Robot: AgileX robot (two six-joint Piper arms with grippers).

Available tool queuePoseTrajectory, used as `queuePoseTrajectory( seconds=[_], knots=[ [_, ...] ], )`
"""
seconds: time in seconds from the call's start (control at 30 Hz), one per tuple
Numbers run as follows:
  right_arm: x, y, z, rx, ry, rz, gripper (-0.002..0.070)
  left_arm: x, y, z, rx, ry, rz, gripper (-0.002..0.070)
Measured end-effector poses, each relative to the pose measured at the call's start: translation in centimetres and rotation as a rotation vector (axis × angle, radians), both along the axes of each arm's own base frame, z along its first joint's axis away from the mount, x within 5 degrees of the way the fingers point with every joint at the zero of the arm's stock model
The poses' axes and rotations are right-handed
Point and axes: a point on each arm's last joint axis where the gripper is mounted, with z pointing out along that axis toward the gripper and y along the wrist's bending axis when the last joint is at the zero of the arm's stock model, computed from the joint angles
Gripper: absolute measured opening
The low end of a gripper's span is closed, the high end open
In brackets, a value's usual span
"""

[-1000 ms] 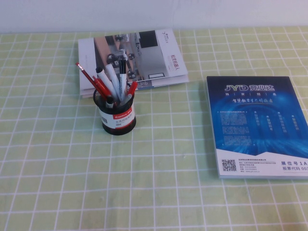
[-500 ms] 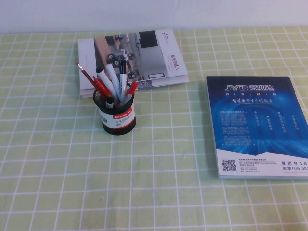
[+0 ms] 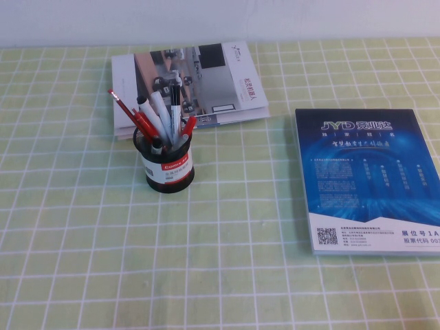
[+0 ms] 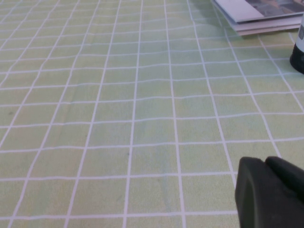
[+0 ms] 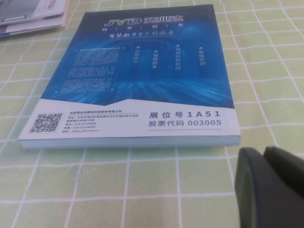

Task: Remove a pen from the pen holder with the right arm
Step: 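Take a marker out of the pen holder and lay it on the table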

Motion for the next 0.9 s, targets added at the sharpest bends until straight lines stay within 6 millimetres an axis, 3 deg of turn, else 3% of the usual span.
queuePoseTrajectory(
  seconds=[0.37, 0.7, 0.9],
  knots=[
    [0.0, 0.0, 0.1, 0.015, -0.013, -0.003, -0.0013, 0.0, 0.0, 0.0, 0.000, 0.000, 0.000, -0.0005],
    [0.4, 0.3, 2.0, 0.496, -0.165, -0.063, -0.0013, 0.0, 0.0, 0.0, 0.000, 0.000, 0.000, -0.0005],
    [0.4, -0.1, 2.6, 0.622, -0.219, -0.106, -0.0013, 0.0, 0.0, 0.0, 0.000, 0.000, 0.000, -0.0005]
  ],
)
